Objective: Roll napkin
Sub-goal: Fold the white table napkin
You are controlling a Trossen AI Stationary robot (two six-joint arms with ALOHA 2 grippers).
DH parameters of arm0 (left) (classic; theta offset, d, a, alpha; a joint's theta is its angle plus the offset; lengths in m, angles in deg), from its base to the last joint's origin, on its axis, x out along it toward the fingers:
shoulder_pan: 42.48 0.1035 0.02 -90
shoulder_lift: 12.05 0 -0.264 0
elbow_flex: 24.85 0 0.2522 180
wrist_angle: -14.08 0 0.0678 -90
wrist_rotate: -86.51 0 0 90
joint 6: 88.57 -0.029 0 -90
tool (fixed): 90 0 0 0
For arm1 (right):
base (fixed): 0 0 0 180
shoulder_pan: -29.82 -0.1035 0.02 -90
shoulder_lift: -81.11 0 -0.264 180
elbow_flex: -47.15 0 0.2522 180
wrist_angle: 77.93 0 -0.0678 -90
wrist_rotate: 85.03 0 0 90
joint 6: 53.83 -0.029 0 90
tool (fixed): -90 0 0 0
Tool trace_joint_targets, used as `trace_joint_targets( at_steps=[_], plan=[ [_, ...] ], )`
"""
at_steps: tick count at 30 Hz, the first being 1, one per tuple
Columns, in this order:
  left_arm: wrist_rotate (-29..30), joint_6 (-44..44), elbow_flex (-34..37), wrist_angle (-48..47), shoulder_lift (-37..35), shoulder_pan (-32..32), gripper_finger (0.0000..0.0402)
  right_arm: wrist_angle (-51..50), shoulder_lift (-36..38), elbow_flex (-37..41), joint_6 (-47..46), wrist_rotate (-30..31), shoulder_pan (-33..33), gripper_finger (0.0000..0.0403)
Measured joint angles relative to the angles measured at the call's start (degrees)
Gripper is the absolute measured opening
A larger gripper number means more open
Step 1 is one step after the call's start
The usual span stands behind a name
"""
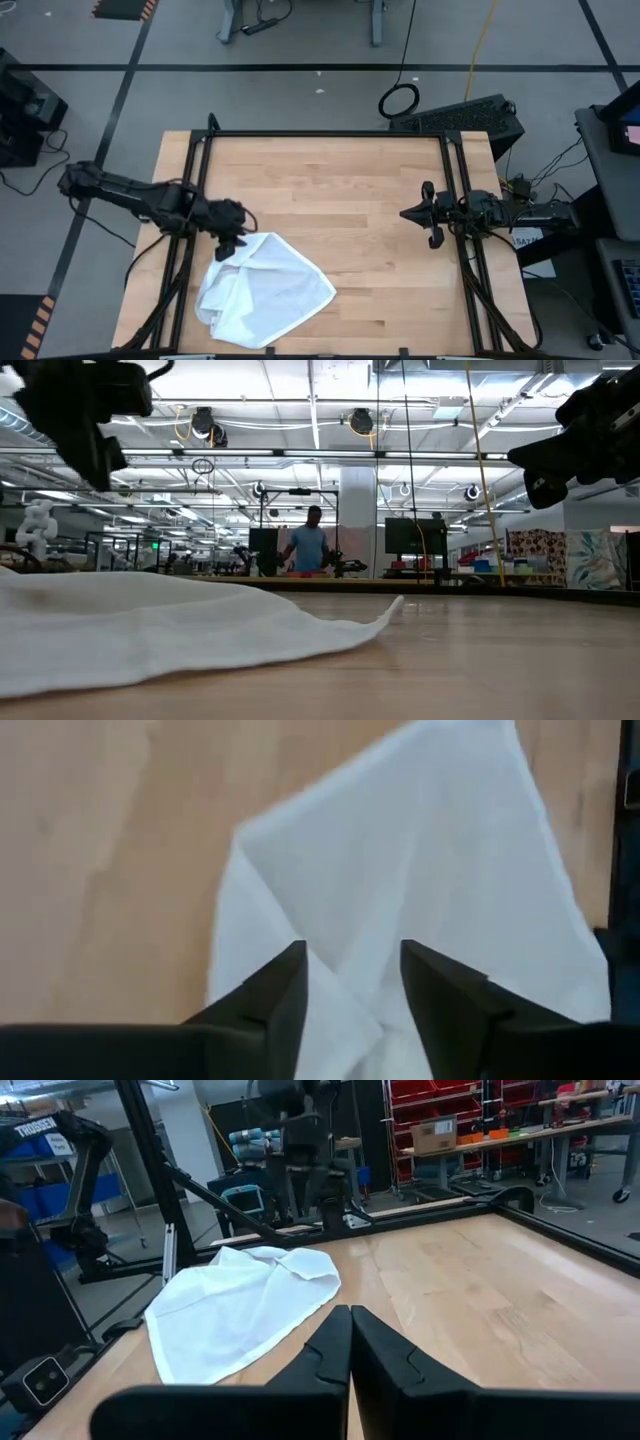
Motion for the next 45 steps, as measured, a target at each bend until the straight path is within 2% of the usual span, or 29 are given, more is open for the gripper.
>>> trace_joint_targets(
  at_steps=[3, 10, 14, 18, 23, 28, 33, 38, 41, 45],
  plan=[
    [3.2, 2.0, 1.7, 0.6, 0.7, -5.2, 0.0188, 0.0, -0.1, 0.0, 0.0, 0.0, 0.0, 0.0000],
    [9.3, 6.0, 1.7, 6.7, 7.5, -16.3, 0.0192, 0.0, -0.1, 0.0, 0.0, 0.0, 0.0, 0.0000],
    [9.5, 13.0, 1.7, 7.3, 13.8, -20.8, 0.0191, 0.0, -0.2, 0.0, 0.4, 0.0, 0.0, 0.0000],
    [9.6, 14.4, 0.8, 7.3, 19.5, -23.8, 0.0176, 0.0, -0.2, 0.0, 2.5, 0.1, 0.0, 0.0000],
    [9.6, 14.4, -0.1, 7.2, 24.4, -24.6, 0.0146, 0.0, -0.2, 0.0, 3.0, 0.3, 0.0, 0.0000],
    [9.8, 17.0, -0.3, 6.1, 26.2, -24.6, 0.0127, 0.0, -0.2, 0.0, 2.3, 0.3, 0.0, 0.0000],
    [10.9, 20.1, -2.4, 3.8, 25.3, -24.6, 0.0125, 0.0, -0.2, 0.0, 0.9, 0.2, 0.0, 0.0000],
    [15.2, 20.5, -5.7, -5.1, 25.0, -24.4, 0.0125, 0.0, -0.2, 0.0, 1.4, 0.1, 0.0, 0.0000],
    [13.1, 21.2, -4.8, -4.5, 25.0, -23.5, 0.0125, 0.0, -0.2, 0.0, 1.5, 0.1, 0.0, 0.0000],
    [10.9, 26.7, -2.5, -3.8, 26.5, -22.1, 0.0134, 0.0, -0.1, 0.0, 2.0, -0.1, 0.0, 0.0000]
  ],
)
